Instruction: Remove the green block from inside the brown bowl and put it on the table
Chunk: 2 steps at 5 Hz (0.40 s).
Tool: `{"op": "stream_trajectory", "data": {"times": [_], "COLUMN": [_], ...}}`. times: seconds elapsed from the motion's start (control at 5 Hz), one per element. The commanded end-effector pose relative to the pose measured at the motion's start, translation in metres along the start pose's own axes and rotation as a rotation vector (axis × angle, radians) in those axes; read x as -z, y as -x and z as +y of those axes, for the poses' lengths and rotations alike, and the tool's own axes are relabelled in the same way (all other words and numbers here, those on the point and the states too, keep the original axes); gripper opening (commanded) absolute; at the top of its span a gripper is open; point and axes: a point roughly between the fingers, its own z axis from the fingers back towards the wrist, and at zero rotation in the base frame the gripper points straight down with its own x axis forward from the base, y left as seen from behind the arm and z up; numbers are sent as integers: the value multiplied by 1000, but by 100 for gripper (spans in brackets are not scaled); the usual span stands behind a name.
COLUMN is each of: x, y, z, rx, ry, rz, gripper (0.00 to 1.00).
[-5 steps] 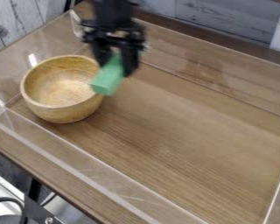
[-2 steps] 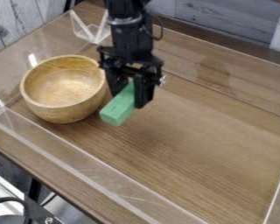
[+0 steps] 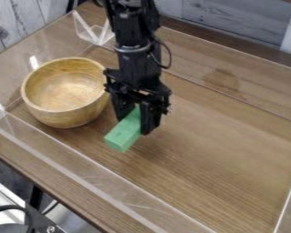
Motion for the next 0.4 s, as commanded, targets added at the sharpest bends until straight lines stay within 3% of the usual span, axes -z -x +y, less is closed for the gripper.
{"op": "stream_trajectory", "data": {"times": [0.0,0.2], "x": [4,18], "y": [-9,-16], "z": [-6,-10], "rx": [20,27], "ry": [-7,-11], "rz": [-26,-15], "gripper": [0,0]}}
